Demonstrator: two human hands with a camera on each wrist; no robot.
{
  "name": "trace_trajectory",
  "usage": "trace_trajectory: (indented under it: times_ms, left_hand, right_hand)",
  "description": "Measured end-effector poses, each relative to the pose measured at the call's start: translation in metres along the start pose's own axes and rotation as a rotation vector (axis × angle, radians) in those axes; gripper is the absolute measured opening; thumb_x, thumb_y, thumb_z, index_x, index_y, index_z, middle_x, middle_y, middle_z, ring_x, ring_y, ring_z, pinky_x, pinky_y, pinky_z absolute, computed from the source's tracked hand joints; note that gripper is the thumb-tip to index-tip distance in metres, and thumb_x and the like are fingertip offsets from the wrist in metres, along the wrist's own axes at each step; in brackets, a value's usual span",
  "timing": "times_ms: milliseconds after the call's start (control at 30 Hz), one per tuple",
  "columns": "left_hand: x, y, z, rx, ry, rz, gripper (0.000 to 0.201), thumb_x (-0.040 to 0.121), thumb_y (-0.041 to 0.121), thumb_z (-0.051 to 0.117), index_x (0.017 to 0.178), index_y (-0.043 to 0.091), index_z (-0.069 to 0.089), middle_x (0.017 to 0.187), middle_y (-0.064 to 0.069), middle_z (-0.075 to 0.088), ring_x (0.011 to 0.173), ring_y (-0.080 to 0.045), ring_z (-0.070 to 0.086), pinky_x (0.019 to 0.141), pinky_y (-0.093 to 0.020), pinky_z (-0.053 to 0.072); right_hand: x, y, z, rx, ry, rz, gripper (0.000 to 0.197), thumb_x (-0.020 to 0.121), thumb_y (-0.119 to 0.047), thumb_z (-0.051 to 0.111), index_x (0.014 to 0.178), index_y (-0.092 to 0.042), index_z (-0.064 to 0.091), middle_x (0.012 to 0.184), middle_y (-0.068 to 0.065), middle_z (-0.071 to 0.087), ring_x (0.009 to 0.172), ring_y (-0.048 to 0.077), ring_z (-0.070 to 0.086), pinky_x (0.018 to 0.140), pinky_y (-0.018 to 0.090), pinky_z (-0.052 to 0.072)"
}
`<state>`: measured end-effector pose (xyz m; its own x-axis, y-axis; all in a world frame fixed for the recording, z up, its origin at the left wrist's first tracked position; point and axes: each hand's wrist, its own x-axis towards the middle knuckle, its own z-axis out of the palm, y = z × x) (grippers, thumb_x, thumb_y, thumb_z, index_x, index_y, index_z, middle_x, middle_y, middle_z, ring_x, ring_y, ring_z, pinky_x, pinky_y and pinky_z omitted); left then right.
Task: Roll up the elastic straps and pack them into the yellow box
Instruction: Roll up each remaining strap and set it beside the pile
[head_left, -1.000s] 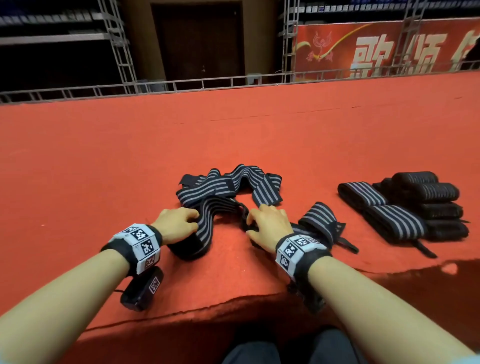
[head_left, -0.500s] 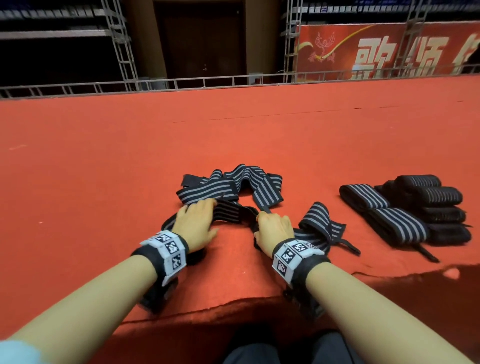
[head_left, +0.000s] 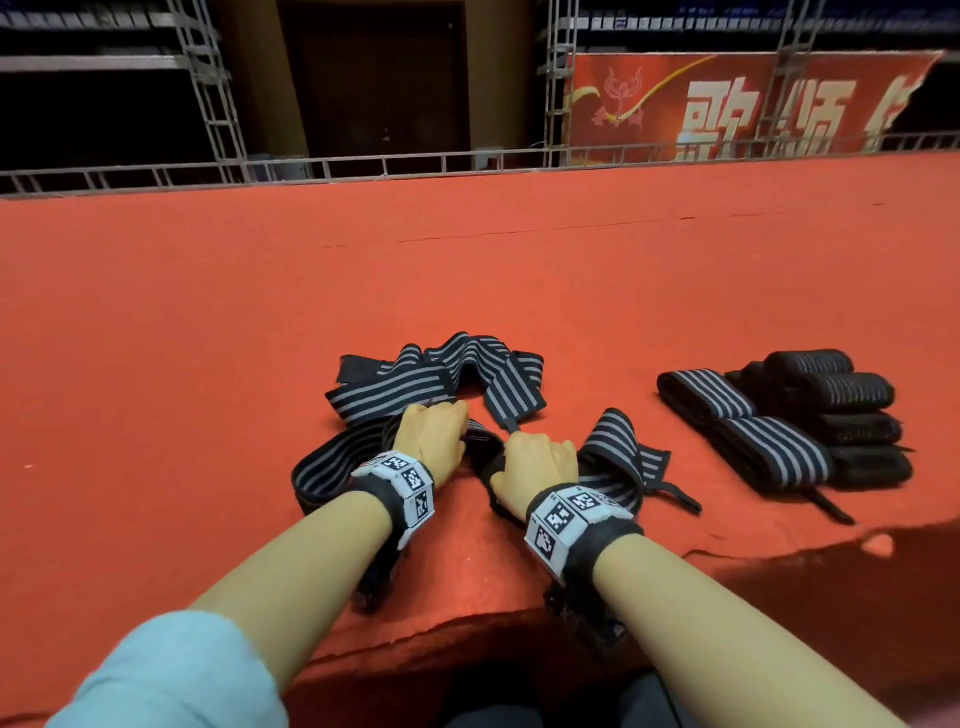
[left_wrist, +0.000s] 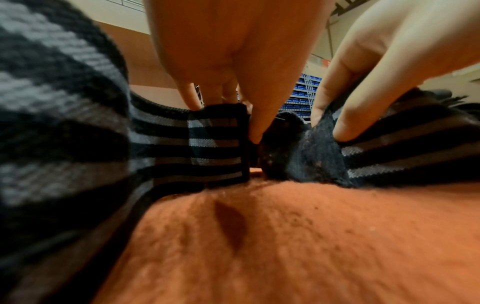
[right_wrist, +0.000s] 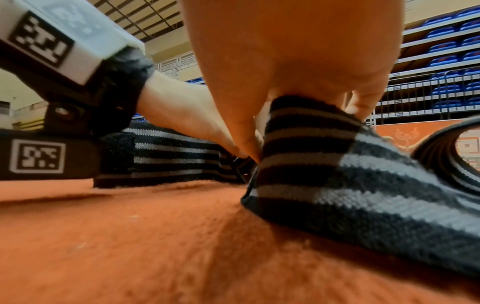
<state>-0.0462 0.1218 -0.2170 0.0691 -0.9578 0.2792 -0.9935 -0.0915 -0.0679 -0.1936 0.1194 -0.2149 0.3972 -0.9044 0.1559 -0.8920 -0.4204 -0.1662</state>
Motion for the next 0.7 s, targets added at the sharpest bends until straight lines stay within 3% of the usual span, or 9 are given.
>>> trace_trajectory:
  times_ms: [167,267,300,400,533,633,700]
  left_hand:
    - [-0.007,-0.030,-0.013,-0.103,-0.071,0.049,0.012,0.091,0.034,0.058,0.094,0.023,0.062,0.103,0.002,0.067,0.104,-0.021,0.061,0.087,-0.032,0.037]
    - [-0.015,-0.039,-0.019,-0.125,-0.203,0.098,0.027,0.096,0.039,0.051,0.118,0.027,0.061,0.120,0.012,0.063,0.116,-0.011,0.054,0.104,-0.034,0.024]
    - [-0.017,-0.037,-0.020,-0.124,-0.215,0.117,0.026,0.098,0.038,0.046,0.118,0.028,0.059,0.119,0.013,0.064,0.117,-0.010,0.053,0.106,-0.035,0.020]
    - [-0.021,-0.022,-0.019,-0.088,-0.210,0.162,0.027,0.103,0.033,0.029,0.099,0.026,0.055,0.104,0.009,0.067,0.110,-0.013,0.057,0.108,-0.038,0.017]
    - [-0.017,-0.003,-0.015,-0.130,-0.141,0.034,0.024,0.101,0.034,0.030,0.084,0.023,0.044,0.099,-0.001,0.066,0.107,-0.019,0.057,0.108,-0.038,0.022]
    - [-0.010,0.005,-0.011,-0.184,-0.176,-0.028,0.027,0.094,0.045,0.041,0.080,0.022,0.042,0.081,0.006,0.059,0.098,-0.019,0.059,0.107,-0.038,0.022]
    - [-0.004,0.008,-0.006,-0.231,-0.174,-0.092,0.030,0.089,0.053,0.047,0.087,0.022,0.044,0.080,0.011,0.056,0.094,-0.016,0.058,0.108,-0.038,0.020]
  right_hand:
    - [0.010,0.000,0.003,-0.032,-0.017,-0.008,0.025,0.090,-0.030,0.061,0.106,-0.012,0.062,0.110,0.009,0.066,0.104,0.029,0.062,0.086,0.035,0.040]
    - [0.015,0.001,0.003,0.007,-0.075,-0.038,0.027,0.089,-0.028,0.062,0.112,-0.015,0.063,0.113,0.009,0.066,0.107,0.029,0.062,0.084,0.033,0.043]
    - [0.016,0.001,0.003,0.030,-0.099,-0.069,0.026,0.090,-0.027,0.061,0.114,-0.018,0.063,0.114,0.008,0.066,0.108,0.029,0.061,0.085,0.033,0.044]
    - [0.013,0.001,0.005,0.085,-0.155,-0.208,0.027,0.091,-0.025,0.058,0.118,-0.023,0.060,0.117,0.006,0.064,0.111,0.028,0.058,0.087,0.033,0.044]
    - [0.002,0.011,0.008,0.136,-0.145,-0.395,0.032,0.093,-0.023,0.055,0.124,-0.028,0.058,0.122,0.001,0.055,0.114,0.023,0.054,0.089,0.033,0.042]
    - [-0.004,0.019,0.007,0.160,-0.120,-0.503,0.033,0.094,-0.019,0.052,0.123,-0.029,0.063,0.128,-0.006,0.052,0.114,0.019,0.054,0.086,0.033,0.042]
    - [-0.005,0.021,0.008,0.166,-0.106,-0.525,0.034,0.094,-0.019,0.051,0.123,-0.031,0.063,0.132,-0.011,0.050,0.113,0.017,0.054,0.083,0.033,0.044]
